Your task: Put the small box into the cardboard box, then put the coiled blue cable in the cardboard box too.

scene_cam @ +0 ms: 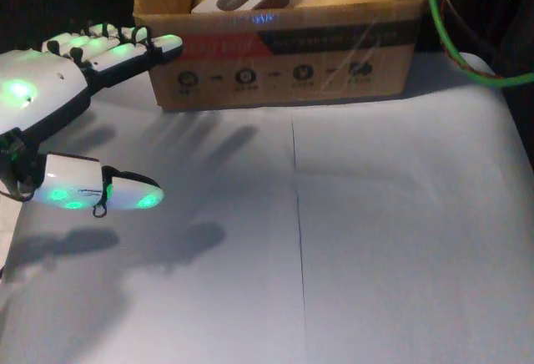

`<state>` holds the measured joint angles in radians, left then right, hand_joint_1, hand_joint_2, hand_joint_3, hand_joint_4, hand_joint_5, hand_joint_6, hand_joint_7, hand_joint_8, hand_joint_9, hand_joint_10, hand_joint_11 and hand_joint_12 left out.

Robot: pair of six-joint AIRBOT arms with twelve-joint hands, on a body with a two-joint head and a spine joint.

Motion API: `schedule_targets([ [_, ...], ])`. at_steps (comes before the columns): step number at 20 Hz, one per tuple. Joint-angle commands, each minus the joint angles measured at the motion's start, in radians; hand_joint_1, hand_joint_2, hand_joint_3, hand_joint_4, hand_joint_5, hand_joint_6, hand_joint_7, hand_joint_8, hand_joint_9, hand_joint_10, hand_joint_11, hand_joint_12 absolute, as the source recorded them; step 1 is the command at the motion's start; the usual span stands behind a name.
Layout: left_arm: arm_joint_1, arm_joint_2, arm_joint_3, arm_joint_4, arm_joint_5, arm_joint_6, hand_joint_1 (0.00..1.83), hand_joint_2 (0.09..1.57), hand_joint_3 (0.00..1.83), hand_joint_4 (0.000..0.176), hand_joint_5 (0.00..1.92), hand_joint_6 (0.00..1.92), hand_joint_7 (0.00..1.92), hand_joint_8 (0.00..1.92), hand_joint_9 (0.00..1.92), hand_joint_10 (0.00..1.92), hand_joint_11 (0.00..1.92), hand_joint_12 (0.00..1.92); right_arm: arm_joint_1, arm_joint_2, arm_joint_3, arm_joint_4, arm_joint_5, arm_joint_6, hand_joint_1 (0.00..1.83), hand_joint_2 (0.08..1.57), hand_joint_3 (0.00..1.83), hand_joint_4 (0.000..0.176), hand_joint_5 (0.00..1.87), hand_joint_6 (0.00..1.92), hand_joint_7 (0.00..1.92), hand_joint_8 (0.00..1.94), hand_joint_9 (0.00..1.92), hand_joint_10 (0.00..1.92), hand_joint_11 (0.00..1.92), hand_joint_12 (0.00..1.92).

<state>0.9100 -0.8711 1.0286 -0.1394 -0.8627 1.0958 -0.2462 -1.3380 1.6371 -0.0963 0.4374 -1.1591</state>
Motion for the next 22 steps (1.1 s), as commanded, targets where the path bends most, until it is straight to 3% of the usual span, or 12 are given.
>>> schedule_targets([
  [1,-0.012,-0.006,0.006,-0.004,-0.127,-0.006,0.74,0.85,0.0,0.176,0.08,0.0,0.08,0.0,0.08,0.0,0.09,0.01,0.018,0.003,-0.005,0.013,0.126,0.004,0.41,0.99,0.0,0.176,0.0,0.0,0.0,0.0,0.0,0.0,0.0,0.0],
  [3,-0.012,-0.005,0.006,-0.004,-0.127,-0.006,0.72,0.86,0.0,0.176,0.08,0.0,0.09,0.0,0.08,0.0,0.09,0.01,0.017,0.024,-0.029,0.013,0.148,0.004,0.45,0.98,0.0,0.176,0.0,0.0,0.0,0.0,0.0,0.0,0.0,0.0],
  [6,-0.012,-0.003,0.005,-0.008,-0.136,-0.007,0.73,0.83,0.0,0.176,0.1,0.01,0.1,0.0,0.09,0.0,0.1,0.02,-0.011,0.094,-0.114,0.012,0.242,0.004,0.35,0.97,0.0,0.176,0.0,0.0,0.0,0.0,0.0,0.0,0.0,0.0],
  [9,-0.012,0.006,0.0,-0.014,-0.15,-0.007,0.65,0.86,0.01,0.176,0.1,0.0,0.1,0.0,0.08,0.0,0.09,0.01,-0.097,0.203,-0.235,0.014,0.395,0.004,0.46,0.97,0.0,0.176,0.01,0.0,0.0,0.0,0.0,0.0,0.0,0.0],
  [10,-0.008,0.016,-0.006,-0.02,-0.161,-0.007,0.65,0.86,0.01,0.176,0.11,0.01,0.1,0.0,0.08,0.0,0.09,0.01,-0.144,0.246,-0.289,0.024,0.462,0.004,0.44,0.96,0.0,0.176,0.01,0.0,0.0,0.0,0.0,0.0,0.0,0.0],
  [12,0.007,0.028,-0.015,-0.032,-0.181,-0.007,0.62,0.85,0.0,0.176,0.13,0.01,0.11,0.01,0.09,0.0,0.11,0.02,-0.233,0.31,-0.361,0.063,0.558,0.004,0.43,0.96,0.0,0.176,0.03,0.01,0.0,0.0,0.04,0.01,0.2,0.1],
  [17,0.055,0.067,-0.052,-0.062,-0.26,-0.007,0.5,0.85,0.0,0.176,0.1,0.0,0.05,0.0,0.0,0.0,0.08,0.0,-0.495,0.431,-0.516,0.181,0.804,0.004,0.27,0.99,0.01,0.175,0.1,0.01,0.0,0.0,0.0,0.0,0.0,0.0],
  [22,0.169,0.126,-0.119,-0.1,-0.366,-0.007,0.05,0.93,0.02,0.176,0.0,0.0,0.0,0.0,0.0,0.0,0.0,0.0,-0.76,0.546,-0.661,0.269,0.932,0.004,0.06,1.06,0.02,0.176,0.1,0.0,0.0,0.0,0.0,0.0,0.0,0.0],
])
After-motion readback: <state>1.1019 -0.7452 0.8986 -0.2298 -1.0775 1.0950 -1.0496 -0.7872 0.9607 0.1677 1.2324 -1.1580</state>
